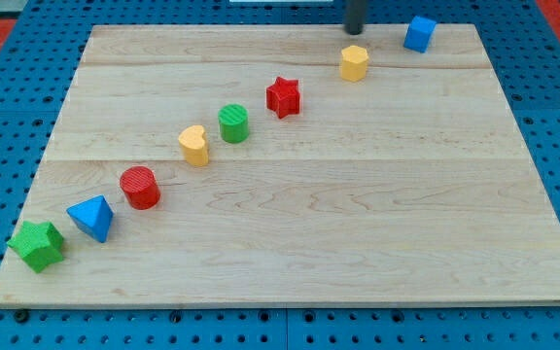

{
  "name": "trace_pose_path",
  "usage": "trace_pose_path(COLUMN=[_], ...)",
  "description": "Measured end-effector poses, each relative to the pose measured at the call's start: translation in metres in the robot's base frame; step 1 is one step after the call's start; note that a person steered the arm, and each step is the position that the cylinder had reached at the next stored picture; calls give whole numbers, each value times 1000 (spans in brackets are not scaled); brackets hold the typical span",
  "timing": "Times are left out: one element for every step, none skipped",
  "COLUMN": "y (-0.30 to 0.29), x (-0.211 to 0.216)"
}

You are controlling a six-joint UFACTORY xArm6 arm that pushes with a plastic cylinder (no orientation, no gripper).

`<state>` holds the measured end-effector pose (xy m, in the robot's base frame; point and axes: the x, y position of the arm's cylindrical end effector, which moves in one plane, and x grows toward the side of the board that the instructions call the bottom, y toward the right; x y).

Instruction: Slide the blue cube towards center right

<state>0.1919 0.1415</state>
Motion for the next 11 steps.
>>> trace_pose_path(y=[40,66,56,47,75,85,85,71,71,108,108], x=[0,23,31,15,32,56,83,72,42,41,68])
